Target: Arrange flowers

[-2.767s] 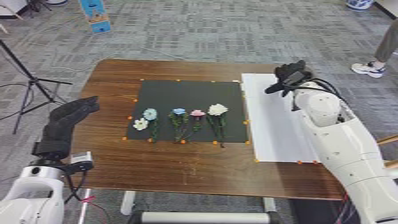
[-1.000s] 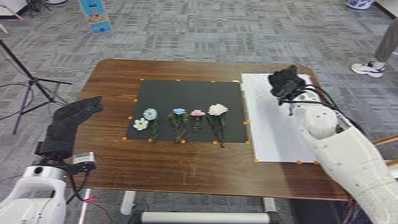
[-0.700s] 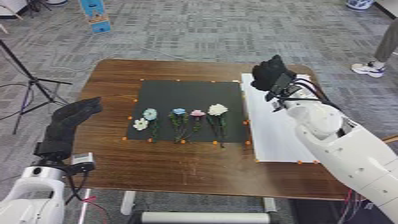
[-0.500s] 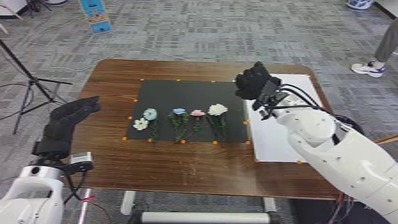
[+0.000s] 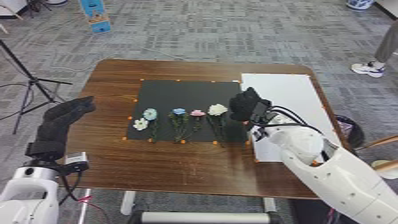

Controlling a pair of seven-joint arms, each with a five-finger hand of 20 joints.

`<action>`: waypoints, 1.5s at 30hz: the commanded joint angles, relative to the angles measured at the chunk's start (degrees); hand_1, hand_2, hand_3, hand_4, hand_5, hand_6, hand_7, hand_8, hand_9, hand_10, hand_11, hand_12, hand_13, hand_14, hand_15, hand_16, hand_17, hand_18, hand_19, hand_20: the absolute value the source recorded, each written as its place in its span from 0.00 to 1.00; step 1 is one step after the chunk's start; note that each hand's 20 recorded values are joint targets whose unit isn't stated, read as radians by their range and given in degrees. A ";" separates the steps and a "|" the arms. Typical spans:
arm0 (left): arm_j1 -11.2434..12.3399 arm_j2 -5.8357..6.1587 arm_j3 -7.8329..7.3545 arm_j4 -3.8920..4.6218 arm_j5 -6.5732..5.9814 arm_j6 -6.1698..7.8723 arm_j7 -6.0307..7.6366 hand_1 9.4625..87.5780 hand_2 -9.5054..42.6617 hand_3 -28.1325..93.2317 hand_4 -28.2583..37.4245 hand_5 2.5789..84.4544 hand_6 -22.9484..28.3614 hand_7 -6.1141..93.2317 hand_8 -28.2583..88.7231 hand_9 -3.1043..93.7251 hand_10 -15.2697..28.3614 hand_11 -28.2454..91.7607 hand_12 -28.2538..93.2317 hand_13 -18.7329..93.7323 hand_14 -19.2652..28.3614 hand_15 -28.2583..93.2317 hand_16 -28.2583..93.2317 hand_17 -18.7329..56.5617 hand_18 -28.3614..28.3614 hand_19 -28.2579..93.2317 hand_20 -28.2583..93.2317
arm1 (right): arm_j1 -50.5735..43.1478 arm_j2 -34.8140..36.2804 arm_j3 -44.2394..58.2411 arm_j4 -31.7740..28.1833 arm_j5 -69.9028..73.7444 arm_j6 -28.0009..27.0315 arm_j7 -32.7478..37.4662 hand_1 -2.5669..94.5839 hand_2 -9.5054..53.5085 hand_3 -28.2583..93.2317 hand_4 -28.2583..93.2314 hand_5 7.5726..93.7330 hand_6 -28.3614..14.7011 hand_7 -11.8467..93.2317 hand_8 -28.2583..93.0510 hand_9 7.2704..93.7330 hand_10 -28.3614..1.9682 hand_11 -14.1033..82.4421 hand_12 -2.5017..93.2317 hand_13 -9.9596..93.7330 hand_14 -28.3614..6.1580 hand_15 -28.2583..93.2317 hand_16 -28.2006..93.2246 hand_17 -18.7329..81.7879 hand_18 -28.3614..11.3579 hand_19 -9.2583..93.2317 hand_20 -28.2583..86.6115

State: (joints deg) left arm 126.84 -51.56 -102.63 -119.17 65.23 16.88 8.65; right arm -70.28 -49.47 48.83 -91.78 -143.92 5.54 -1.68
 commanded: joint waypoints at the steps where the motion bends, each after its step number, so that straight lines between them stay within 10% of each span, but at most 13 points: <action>1: 1.10 -0.74 -0.65 -0.86 -0.15 0.60 -0.24 0.19 0.20 0.83 0.04 0.52 0.50 0.21 0.17 0.51 0.63 0.39 0.33 0.46 0.67 0.31 0.24 0.28 0.61 0.24 0.34 | -1.90 -3.28 1.86 -0.34 -0.96 -1.61 0.84 0.64 0.07 0.67 0.02 0.83 0.69 0.36 0.28 0.94 0.64 0.43 0.30 0.75 0.47 0.76 0.58 0.49 0.13 0.80 0.81; 22: 1.06 -0.69 -0.61 -0.97 -0.13 0.41 -0.57 0.19 0.20 0.83 0.04 0.52 0.50 0.22 0.17 0.51 0.63 0.39 0.33 0.46 0.67 0.31 0.24 0.27 0.62 0.24 0.34 | -2.58 -4.89 1.89 -0.12 -1.10 -4.52 1.12 0.62 0.06 0.69 0.03 0.83 0.69 0.35 0.28 0.94 0.65 0.42 0.29 0.74 0.46 0.75 0.58 0.49 0.12 0.80 0.80; 45: 0.18 -0.33 0.34 -0.85 0.31 -0.36 -1.25 0.19 0.19 0.83 0.05 0.52 0.50 0.21 0.17 0.51 0.63 0.39 0.33 0.46 0.67 0.31 0.24 0.27 0.62 0.24 0.34 | -3.23 -4.86 5.98 -1.81 1.82 -7.56 0.67 0.37 0.00 0.77 0.10 0.79 0.68 0.34 0.14 0.89 0.59 0.42 0.29 0.69 0.38 0.76 0.58 0.45 0.09 0.79 0.81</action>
State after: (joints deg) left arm 127.61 -52.02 -102.75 -119.71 65.30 17.02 8.37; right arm -73.09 -54.60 53.45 -92.12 -142.89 -1.82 -1.21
